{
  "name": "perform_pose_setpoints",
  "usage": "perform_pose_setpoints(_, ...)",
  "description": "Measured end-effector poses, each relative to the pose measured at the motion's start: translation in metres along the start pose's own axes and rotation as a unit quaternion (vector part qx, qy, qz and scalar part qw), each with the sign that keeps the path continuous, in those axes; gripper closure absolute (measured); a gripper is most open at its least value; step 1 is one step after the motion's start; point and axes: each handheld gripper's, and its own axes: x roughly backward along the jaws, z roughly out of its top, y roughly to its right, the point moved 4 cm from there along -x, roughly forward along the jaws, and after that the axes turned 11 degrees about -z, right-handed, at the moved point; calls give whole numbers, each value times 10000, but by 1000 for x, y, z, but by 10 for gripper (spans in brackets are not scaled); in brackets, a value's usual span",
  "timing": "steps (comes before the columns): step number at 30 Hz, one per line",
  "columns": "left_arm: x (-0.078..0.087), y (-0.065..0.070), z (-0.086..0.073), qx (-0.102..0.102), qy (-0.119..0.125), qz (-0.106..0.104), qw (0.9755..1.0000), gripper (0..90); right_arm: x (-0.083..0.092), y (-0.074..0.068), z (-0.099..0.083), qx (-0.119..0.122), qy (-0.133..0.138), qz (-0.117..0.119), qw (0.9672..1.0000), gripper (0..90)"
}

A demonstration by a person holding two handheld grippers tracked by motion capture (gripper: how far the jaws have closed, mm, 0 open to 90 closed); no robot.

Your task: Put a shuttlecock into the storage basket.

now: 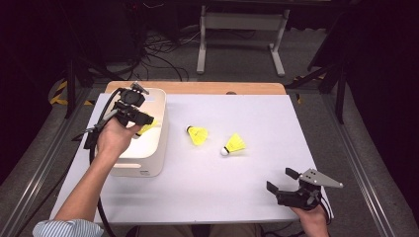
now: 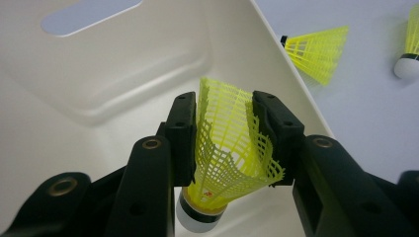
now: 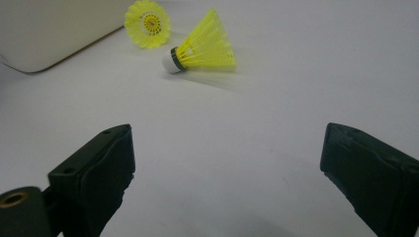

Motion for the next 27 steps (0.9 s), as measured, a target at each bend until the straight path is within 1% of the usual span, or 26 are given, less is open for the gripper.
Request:
perform_pose_setpoints(9, -7, -8, 2, 123, -56, 1, 9999, 637, 0, 0, 0, 8, 6, 9, 10000, 70)
perform_pose_setpoints(10, -9, -10, 3, 124, -43, 22, 9999, 637, 0, 0, 0, 8, 6, 9, 10000, 70)
perform_pose_setpoints(12, -12, -13, 3, 157, -84, 20, 9998, 635, 0, 0, 0, 4, 5, 9, 10000, 70)
perform_pose_setpoints(13, -14, -14, 3, 149, -106, 51, 9998, 633, 0, 0, 0, 2, 4, 7, 10000, 70)
perform_pose_setpoints(17, -20, -19, 5, 275, -128, 30, 9995, 631, 0, 0, 0, 15, -3, 5, 10000, 70)
perform_pose_setpoints(20, -25, -23, 7, 306, -168, 63, 9994, 627, 0, 0, 0, -3, 2, 6, 10000, 70)
perform_pose_setpoints(23, -28, -27, 8, 352, -184, 40, 9992, 623, 0, 1, 0, -4, 6, 13, 10000, 70)
perform_pose_setpoints(25, -30, -31, 10, 427, -145, 38, 9990, 623, 0, 0, 0, -19, 9, 16, 10000, 70)
perform_pose_setpoints(27, -31, -32, 10, 447, -145, 32, 9989, 622, 0, 1, 0, 3, 8, 19, 10000, 70)
